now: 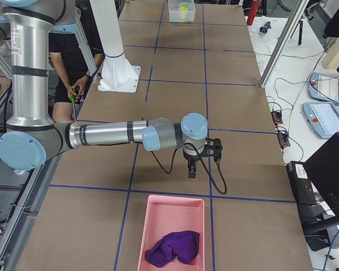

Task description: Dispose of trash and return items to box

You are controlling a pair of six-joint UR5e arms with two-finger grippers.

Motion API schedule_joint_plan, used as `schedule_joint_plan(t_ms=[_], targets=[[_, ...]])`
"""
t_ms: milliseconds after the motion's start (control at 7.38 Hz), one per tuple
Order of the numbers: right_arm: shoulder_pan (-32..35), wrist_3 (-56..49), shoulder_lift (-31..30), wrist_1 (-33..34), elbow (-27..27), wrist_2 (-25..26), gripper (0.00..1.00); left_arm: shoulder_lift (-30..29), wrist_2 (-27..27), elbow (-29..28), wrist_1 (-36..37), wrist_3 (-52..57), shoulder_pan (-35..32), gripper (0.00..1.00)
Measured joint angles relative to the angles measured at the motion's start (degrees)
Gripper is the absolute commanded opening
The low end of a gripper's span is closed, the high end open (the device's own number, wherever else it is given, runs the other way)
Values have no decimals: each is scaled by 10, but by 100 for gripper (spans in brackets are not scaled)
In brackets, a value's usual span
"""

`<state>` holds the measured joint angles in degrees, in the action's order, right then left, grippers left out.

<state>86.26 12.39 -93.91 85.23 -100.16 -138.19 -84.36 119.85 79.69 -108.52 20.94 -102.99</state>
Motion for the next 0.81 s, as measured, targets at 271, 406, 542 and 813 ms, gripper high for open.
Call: schedule_joint_plan(t_ms=[271,406,542,813], targets=[[0,-2,1,-1,0,0,100,-6,12,39,1,-75,1,100],[0,-2,2,-1,0,0,100,-8,44,54,4,-111,5,100],[0,-1,3,-1,0,0,100,-10,84,73,7,-144,22,100],[0,-1,3,0,0,1,100,-10,123,128,30,-217,82,100]])
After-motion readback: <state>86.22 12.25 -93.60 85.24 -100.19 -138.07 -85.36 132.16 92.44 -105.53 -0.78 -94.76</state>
